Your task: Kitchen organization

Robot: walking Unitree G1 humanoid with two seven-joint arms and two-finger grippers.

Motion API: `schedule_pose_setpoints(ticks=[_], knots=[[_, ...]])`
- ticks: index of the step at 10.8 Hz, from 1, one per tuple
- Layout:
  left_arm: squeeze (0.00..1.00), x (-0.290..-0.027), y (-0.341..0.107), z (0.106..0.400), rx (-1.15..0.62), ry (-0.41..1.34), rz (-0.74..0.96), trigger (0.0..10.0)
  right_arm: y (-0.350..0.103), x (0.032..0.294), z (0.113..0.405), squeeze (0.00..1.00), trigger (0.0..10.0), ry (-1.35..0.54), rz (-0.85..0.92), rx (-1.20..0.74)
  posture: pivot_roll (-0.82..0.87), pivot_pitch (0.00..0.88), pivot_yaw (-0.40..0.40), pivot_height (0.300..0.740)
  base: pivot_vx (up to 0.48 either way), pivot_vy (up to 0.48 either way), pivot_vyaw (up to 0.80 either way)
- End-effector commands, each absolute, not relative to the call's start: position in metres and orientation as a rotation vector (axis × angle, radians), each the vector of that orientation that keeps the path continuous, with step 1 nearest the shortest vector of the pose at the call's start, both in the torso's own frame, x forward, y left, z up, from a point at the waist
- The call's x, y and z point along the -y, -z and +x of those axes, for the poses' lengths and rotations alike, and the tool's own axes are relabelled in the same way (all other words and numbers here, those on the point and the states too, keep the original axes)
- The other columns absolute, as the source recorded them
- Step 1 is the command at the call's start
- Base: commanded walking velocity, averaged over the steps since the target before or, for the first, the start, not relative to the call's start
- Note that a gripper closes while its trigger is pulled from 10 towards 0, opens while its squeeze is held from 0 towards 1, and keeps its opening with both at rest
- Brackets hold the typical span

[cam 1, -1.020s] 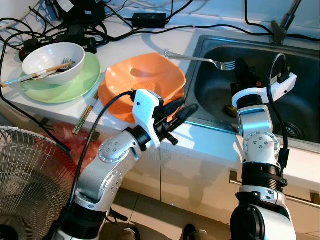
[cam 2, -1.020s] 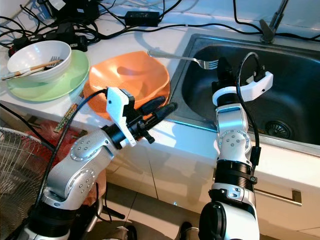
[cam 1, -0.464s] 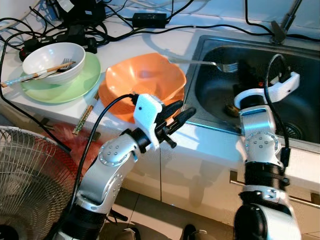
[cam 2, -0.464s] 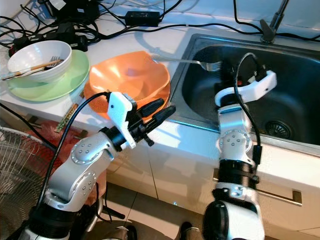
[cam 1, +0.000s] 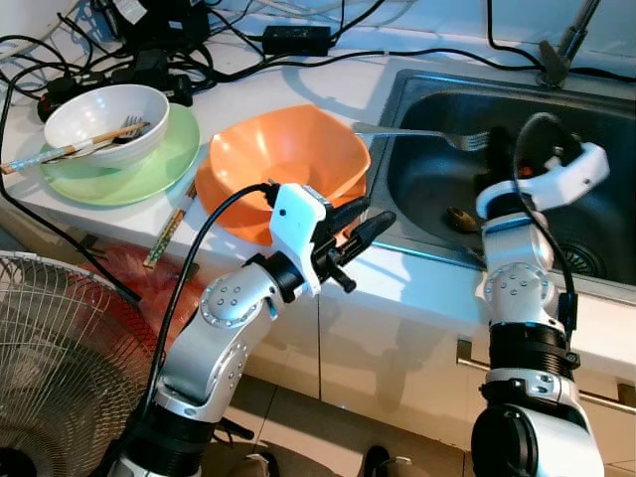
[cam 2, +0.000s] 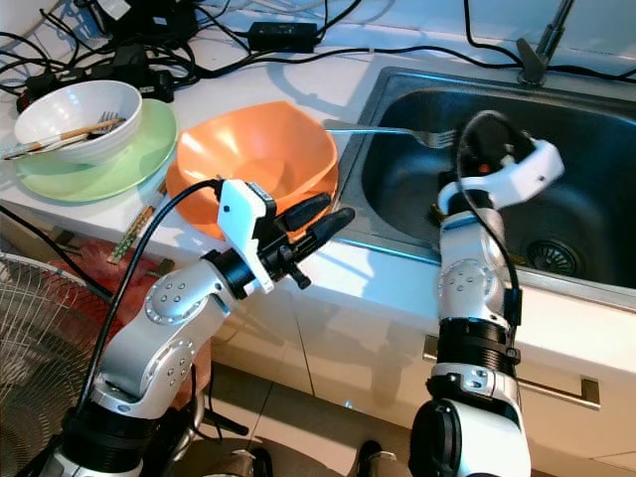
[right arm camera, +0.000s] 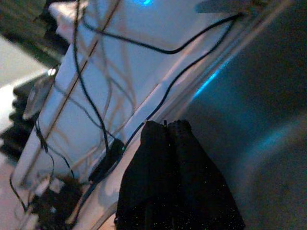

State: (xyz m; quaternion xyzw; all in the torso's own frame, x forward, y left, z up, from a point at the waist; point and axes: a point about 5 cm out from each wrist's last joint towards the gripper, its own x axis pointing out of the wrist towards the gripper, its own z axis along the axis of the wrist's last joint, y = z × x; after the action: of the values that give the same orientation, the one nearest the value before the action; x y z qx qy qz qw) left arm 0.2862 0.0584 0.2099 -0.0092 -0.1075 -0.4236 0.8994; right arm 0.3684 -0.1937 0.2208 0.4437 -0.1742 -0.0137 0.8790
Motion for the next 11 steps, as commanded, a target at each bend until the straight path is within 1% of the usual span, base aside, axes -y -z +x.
schedule_pose_setpoints(ticks=[1,3,4,5,6,8,10,11], knots=[[0.0,-0.057,-0.211,0.285,0.219,0.884,-0.012,10.0,-0.224,0.196,0.368,0.0,10.0,0.034,0.985,0.385,0.11,0.182,0.041,0.74,0.0,0.0,0.0],[0.0,-0.057,-0.211,0.286,0.223,0.884,-0.02,10.0,-0.227,0.206,0.366,0.0,10.0,0.113,0.987,0.438,0.11,0.183,0.041,0.74,0.0,0.0,0.0],[0.0,-0.058,-0.212,0.286,0.228,0.886,-0.026,10.0,-0.225,0.215,0.365,0.0,10.0,0.175,0.965,0.443,0.11,0.181,0.043,0.74,0.0,0.0,0.0],[0.0,-0.058,-0.212,0.286,0.232,0.888,-0.026,10.0,-0.224,0.218,0.364,0.0,10.0,0.203,0.939,0.442,0.11,0.181,0.043,0.74,0.0,0.0,0.0],[0.0,-0.058,-0.212,0.285,0.231,0.888,-0.026,10.0,-0.224,0.223,0.363,0.0,10.0,0.238,0.827,0.443,0.11,0.179,0.042,0.74,0.0,0.0,0.0],[0.0,-0.059,-0.211,0.285,0.225,0.89,-0.021,10.0,-0.232,0.221,0.362,0.0,10.0,0.25,0.613,0.469,0.11,0.176,0.043,0.74,0.0,0.0,0.0],[0.0,-0.057,-0.211,0.285,0.221,0.898,-0.021,10.0,-0.234,0.217,0.362,0.0,10.0,0.256,0.537,0.472,0.11,0.17,0.043,0.74,0.0,0.0,0.0],[0.0,-0.056,-0.211,0.285,0.219,0.902,-0.022,10.0,-0.234,0.214,0.363,0.0,10.0,0.244,0.467,0.471,0.11,0.167,0.044,0.74,0.0,0.0,0.0]])
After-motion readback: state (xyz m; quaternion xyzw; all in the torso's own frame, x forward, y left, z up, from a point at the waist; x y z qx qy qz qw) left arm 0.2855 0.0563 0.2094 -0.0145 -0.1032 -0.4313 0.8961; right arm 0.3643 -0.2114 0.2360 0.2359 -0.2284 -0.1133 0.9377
